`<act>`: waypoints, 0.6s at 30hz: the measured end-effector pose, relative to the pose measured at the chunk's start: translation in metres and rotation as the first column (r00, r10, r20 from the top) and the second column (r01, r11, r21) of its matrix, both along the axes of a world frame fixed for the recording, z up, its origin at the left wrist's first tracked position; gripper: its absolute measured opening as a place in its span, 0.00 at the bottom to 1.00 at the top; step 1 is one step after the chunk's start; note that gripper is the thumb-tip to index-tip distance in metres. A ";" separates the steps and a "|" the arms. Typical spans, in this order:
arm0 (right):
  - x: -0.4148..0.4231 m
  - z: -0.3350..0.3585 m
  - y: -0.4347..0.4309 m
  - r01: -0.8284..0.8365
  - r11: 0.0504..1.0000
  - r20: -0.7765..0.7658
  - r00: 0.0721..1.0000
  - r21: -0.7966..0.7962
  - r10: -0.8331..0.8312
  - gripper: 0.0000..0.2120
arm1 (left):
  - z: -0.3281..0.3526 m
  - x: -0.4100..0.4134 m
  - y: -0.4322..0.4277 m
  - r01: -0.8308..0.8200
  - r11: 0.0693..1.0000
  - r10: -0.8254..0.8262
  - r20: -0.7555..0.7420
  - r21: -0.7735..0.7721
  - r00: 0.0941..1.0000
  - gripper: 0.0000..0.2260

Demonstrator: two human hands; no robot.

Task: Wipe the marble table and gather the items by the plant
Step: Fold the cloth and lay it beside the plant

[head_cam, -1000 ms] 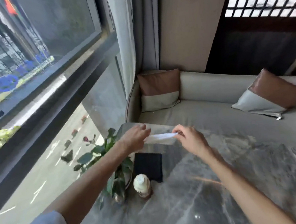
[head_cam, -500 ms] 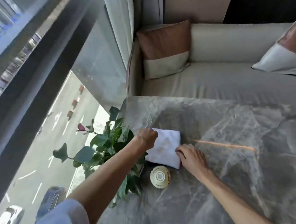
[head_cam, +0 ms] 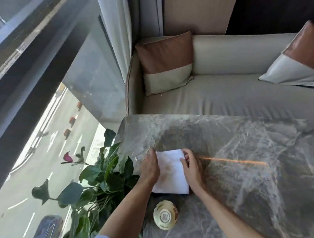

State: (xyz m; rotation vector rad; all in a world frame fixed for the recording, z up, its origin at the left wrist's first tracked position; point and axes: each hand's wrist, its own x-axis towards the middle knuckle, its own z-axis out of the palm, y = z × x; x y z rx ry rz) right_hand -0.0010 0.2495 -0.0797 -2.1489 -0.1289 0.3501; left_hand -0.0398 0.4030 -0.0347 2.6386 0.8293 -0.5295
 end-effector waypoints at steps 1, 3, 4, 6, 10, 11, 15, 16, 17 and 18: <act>0.000 -0.003 -0.002 -0.006 1.000 0.015 1.000 -0.009 0.006 0.18 | 0.003 -0.001 -0.003 0.014 0.999 -0.013 -0.007 0.053 1.000 0.21; -0.004 -0.004 -0.008 -0.060 0.995 0.021 0.998 -0.082 0.062 0.23 | 0.004 -0.004 -0.004 0.088 0.984 -0.084 -0.030 0.155 0.996 0.27; -0.005 -0.002 -0.013 -0.102 0.986 0.053 0.993 -0.134 0.110 0.24 | 0.004 -0.006 -0.006 0.159 0.970 -0.158 -0.023 0.184 0.987 0.29; -0.006 0.001 -0.025 -0.254 0.925 0.137 0.944 -0.283 0.301 0.28 | 0.000 -0.010 -0.004 0.342 0.918 -0.350 0.004 0.200 0.937 0.31; -0.017 0.000 -0.045 -0.527 0.652 -0.079 0.806 -0.544 0.586 0.38 | -0.018 -0.020 0.000 0.505 0.853 -0.498 -0.089 0.131 0.863 0.50; -0.017 -0.005 -0.048 -0.533 0.626 -0.110 0.804 -0.569 0.585 0.39 | -0.028 -0.022 0.001 0.508 0.857 -0.495 -0.137 0.088 0.858 0.49; -0.009 -0.013 -0.047 -0.525 0.578 -0.144 0.805 -0.625 0.575 0.41 | -0.039 -0.020 0.010 0.482 0.876 -0.475 -0.209 -0.019 0.855 0.50; -0.008 -0.011 -0.046 -0.540 0.560 -0.175 0.800 -0.628 0.574 0.40 | -0.034 -0.018 0.013 0.486 0.873 -0.482 -0.248 -0.048 0.841 0.51; -0.008 -0.005 -0.047 -0.559 0.553 -0.207 0.794 -0.617 0.572 0.40 | -0.028 -0.015 0.015 0.491 0.869 -0.488 -0.288 -0.065 0.824 0.53; -0.007 0.002 -0.049 -0.577 0.563 -0.231 0.791 -0.591 0.567 0.40 | -0.020 -0.012 0.015 0.479 0.874 -0.478 -0.315 -0.077 0.820 0.54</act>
